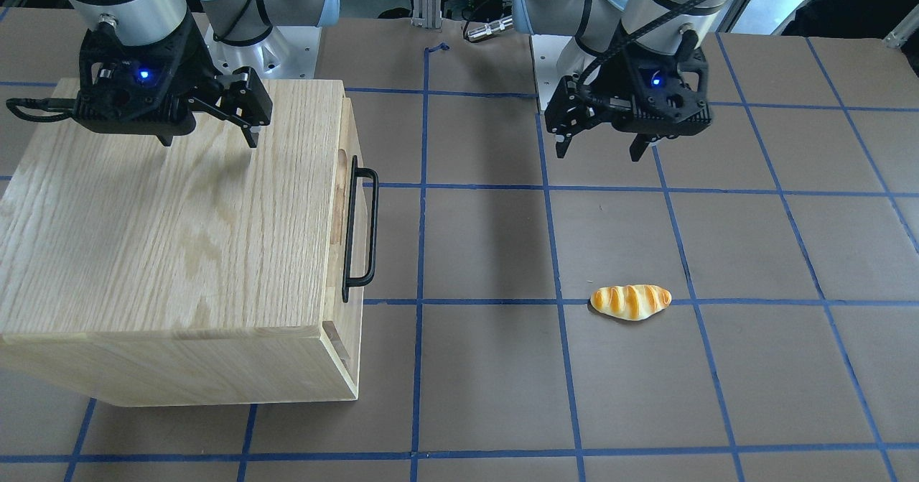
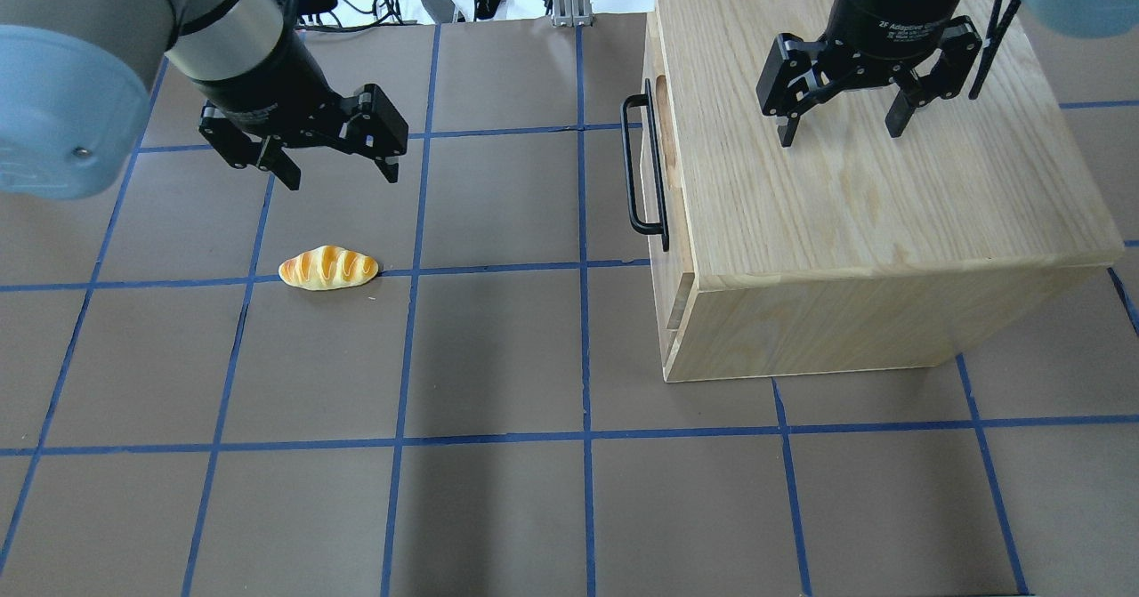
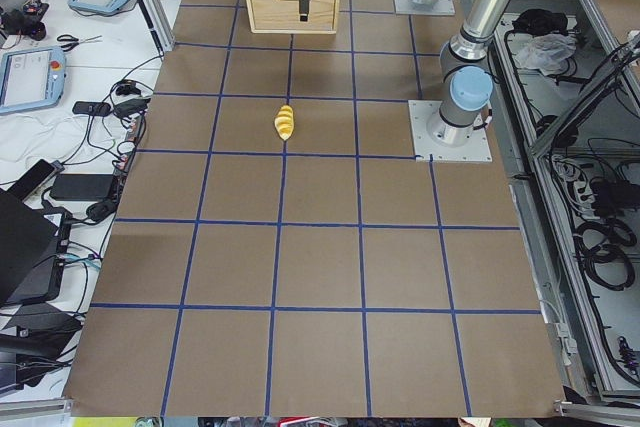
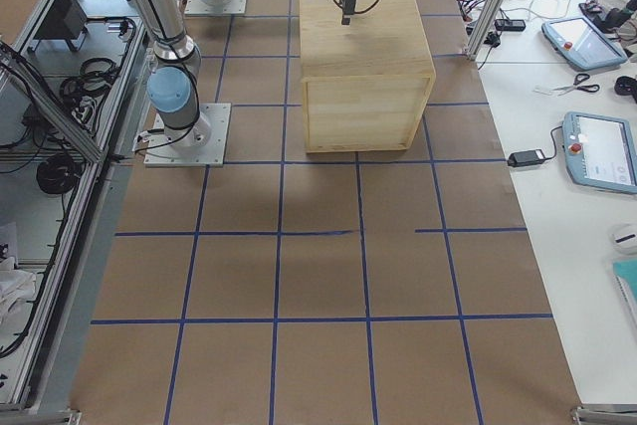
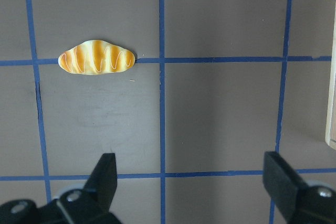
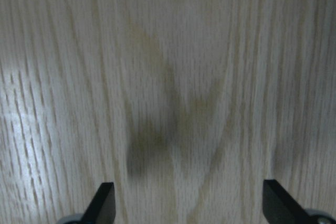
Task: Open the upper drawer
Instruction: 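Move the left gripper toward the black drawer handle on the cabinet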
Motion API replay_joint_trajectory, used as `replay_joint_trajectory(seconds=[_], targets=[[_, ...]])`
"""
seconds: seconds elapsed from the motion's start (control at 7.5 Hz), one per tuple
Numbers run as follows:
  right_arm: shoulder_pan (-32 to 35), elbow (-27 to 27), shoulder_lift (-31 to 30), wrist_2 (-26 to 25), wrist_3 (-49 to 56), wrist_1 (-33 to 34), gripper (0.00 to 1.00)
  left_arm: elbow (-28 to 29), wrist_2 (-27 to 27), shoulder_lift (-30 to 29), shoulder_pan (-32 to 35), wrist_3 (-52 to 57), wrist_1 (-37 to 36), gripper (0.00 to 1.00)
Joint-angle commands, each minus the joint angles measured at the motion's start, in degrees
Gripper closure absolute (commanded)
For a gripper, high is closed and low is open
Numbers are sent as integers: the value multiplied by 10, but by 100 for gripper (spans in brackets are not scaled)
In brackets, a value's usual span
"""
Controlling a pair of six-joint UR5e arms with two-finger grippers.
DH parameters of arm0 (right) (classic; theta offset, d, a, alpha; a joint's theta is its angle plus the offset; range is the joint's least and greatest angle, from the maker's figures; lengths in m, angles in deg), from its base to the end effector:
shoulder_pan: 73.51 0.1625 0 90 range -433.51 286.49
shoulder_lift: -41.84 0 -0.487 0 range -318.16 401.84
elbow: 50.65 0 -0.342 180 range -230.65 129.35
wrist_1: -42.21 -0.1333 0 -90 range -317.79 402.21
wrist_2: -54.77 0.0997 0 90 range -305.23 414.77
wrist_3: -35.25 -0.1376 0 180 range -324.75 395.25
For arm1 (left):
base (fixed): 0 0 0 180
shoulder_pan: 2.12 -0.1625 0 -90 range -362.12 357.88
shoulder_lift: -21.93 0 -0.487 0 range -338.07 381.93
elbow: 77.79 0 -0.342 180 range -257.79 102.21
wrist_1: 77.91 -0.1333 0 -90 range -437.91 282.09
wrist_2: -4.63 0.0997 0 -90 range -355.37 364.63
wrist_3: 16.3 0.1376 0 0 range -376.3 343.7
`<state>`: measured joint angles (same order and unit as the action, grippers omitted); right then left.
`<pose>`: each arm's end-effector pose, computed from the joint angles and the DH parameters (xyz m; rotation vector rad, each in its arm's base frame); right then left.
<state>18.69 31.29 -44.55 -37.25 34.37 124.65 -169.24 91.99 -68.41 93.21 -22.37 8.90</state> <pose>0.1462 -0.4585 0.5323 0.0372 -3.1036 -0.0828 -0.1806 -0.4328 0.5038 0.0191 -3.0931 0.0305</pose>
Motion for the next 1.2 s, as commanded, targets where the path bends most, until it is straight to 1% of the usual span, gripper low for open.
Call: replay_joint_trajectory(seconds=[0.0, 0.13, 0.27, 0.4, 0.67, 1.07], targets=[[0, 0, 0, 0, 0, -1, 0, -1, -29, -45, 62, -72, -65, 0], [0, 0, 0, 0, 0, 0, 0, 3, -78, -65, 72, -82, -116, 0], [0, 0, 0, 0, 0, 0, 0, 7, -117, -84, 88, -108, -146, 0], [0, 0, 0, 0, 0, 0, 0, 11, -120, -101, 106, -126, -174, 0], [0, 1, 0, 0, 0, 0, 0, 12, -154, -134, 114, -128, -226, 0], [0, 0, 0, 0, 0, 0, 0, 10, -156, -159, 122, -117, -231, 0]])
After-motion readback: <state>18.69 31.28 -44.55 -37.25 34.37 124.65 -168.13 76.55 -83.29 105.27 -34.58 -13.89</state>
